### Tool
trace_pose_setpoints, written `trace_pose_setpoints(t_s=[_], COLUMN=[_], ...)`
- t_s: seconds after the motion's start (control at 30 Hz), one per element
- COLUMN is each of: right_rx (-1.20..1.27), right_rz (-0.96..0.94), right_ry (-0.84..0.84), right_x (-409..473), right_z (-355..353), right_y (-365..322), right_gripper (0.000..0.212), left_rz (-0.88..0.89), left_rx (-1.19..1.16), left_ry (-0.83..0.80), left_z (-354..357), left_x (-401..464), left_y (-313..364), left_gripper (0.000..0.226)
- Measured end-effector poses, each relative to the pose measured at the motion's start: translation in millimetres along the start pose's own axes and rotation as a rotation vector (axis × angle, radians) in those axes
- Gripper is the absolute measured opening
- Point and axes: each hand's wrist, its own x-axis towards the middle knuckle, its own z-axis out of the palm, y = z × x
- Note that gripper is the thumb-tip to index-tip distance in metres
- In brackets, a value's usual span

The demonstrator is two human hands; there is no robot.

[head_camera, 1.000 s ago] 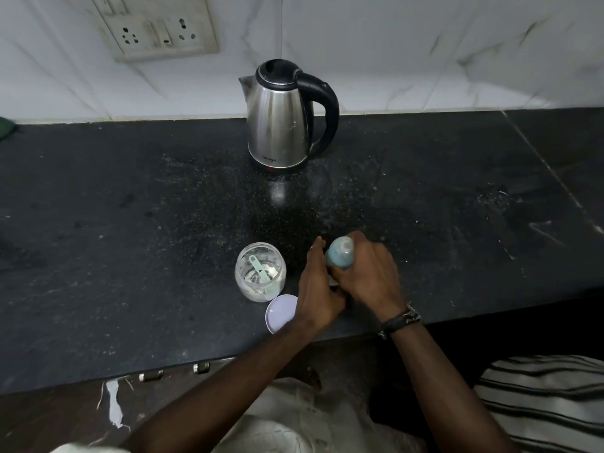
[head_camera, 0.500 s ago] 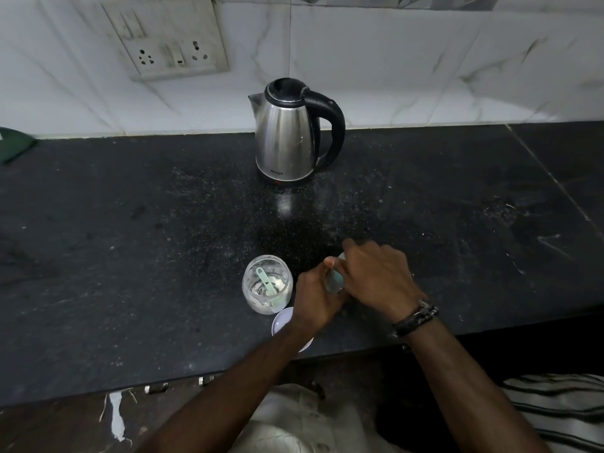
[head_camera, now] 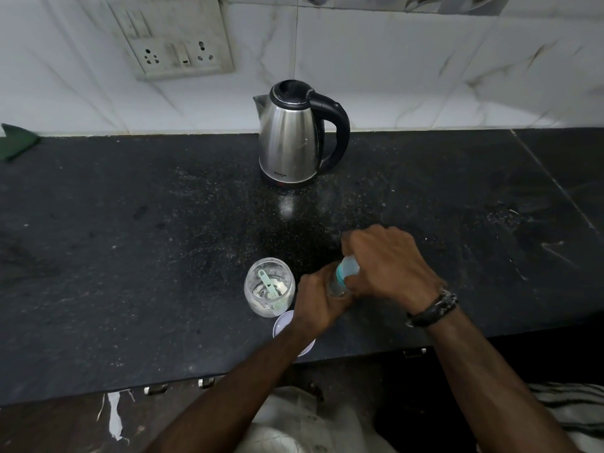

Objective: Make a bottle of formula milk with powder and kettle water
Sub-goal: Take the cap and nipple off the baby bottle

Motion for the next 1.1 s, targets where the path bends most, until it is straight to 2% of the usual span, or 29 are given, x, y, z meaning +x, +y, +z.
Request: trace_pose_setpoints(t_s=[0.07,0.17,0.2,0.33,0.43,0.53,0.77,1.1], right_rx=[0.122,0.394,0.473,0.672,0.688,0.684,0.637,0.557], right_rz=[0.06,0.145,0.168,0.243,0.383,0.503,0.559,0.574], right_ry=[0.002,0.0,0.032,0.301,0.395,0.372,0.349,0.245], right_x=[-3,-6,-7,-5,-1,-2,-5,-10], right_z=[-11,-18,-15,18,56,90,127,134], right_y=[13,42,52,83,96,104,106,107], right_gripper=[0.045,0.077,0.082,0.077,0.081,0.083,0.084,0.09], left_rz=[-0.018,-0.011,-0.004,-0.006,-0.007,-0.011,-0.025,-0.022], left_rx=[-0.019,-0.012,0.0,0.013,0.013,0.02,0.034,0.05], left_ry=[-0.006,-0.01,-0.009,-0.017,-0.021,-0.019,-0.026,-0.02], left_z=[0,-1,-2,-4,-4,-5,-6,-7], left_x=[-1,-1,-1,-1,-1,-1,-2,-2], left_y=[0,1,1,3,4,5,8,9], left_gripper=[0.039,0.049,0.052,0.055,0.055,0.055,0.057,0.054])
